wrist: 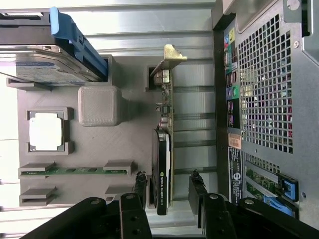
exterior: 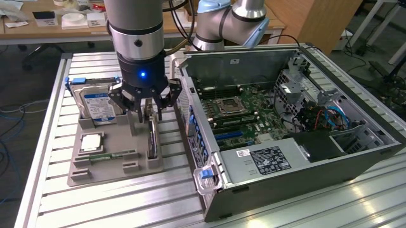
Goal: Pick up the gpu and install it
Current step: 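Pick up the gpu and move the gpu toward the slot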
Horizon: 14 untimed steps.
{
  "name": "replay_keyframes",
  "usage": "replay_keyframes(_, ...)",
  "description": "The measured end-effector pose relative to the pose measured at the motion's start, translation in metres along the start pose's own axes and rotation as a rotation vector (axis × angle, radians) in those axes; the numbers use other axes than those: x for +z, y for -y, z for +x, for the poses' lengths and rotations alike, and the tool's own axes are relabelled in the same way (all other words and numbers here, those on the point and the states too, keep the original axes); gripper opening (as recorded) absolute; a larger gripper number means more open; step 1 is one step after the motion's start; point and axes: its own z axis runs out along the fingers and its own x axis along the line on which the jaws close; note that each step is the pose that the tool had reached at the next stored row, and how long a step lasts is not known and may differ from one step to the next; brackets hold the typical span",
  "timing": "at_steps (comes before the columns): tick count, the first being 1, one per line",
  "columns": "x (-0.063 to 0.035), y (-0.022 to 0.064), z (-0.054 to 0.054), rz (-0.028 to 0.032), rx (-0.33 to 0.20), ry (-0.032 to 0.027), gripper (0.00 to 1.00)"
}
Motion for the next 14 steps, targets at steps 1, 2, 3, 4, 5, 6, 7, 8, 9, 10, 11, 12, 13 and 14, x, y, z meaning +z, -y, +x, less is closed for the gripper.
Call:
replay_keyframes(1, 0.0009, 0.0000, 0.0000, 0.0000, 0.000, 0.0000, 0.47)
replay_keyframes(2, 0.0018, 0.0001, 0.0000, 0.0000, 0.000, 0.0000, 0.47)
replay_keyframes(3, 0.0023, 0.0001, 0.0000, 0.0001, 0.000, 0.0000, 0.47)
replay_keyframes(4, 0.0024, 0.0001, 0.0001, 0.0002, 0.000, -0.0002, 0.47)
replay_keyframes(5, 0.0024, 0.0001, 0.0001, 0.0002, 0.000, -0.0002, 0.47)
replay_keyframes(6, 0.0024, 0.0001, 0.0001, 0.0002, 0.000, -0.0003, 0.47)
replay_keyframes(7, 0.0024, 0.0001, 0.0001, 0.0002, 0.000, -0.0002, 0.47)
replay_keyframes(8, 0.0025, 0.0001, 0.0000, 0.0000, 0.000, 0.0000, 0.47)
replay_keyframes(9, 0.0025, 0.0001, 0.0000, 0.0000, 0.000, 0.0000, 0.47)
replay_keyframes(10, 0.0031, 0.0001, 0.0000, -0.0002, 0.000, 0.0002, 0.47)
replay_keyframes(11, 0.0041, 0.0001, 0.0001, -0.0003, 0.000, 0.0003, 0.47)
replay_keyframes(12, 0.0055, 0.0002, 0.0001, -0.0001, 0.000, 0.0000, 0.47)
replay_keyframes(13, 0.0074, 0.0003, 0.0002, 0.0000, 0.000, 0.0000, 0.47)
replay_keyframes(14, 0.0092, 0.0004, 0.0002, -0.0001, 0.000, 0.0001, 0.47)
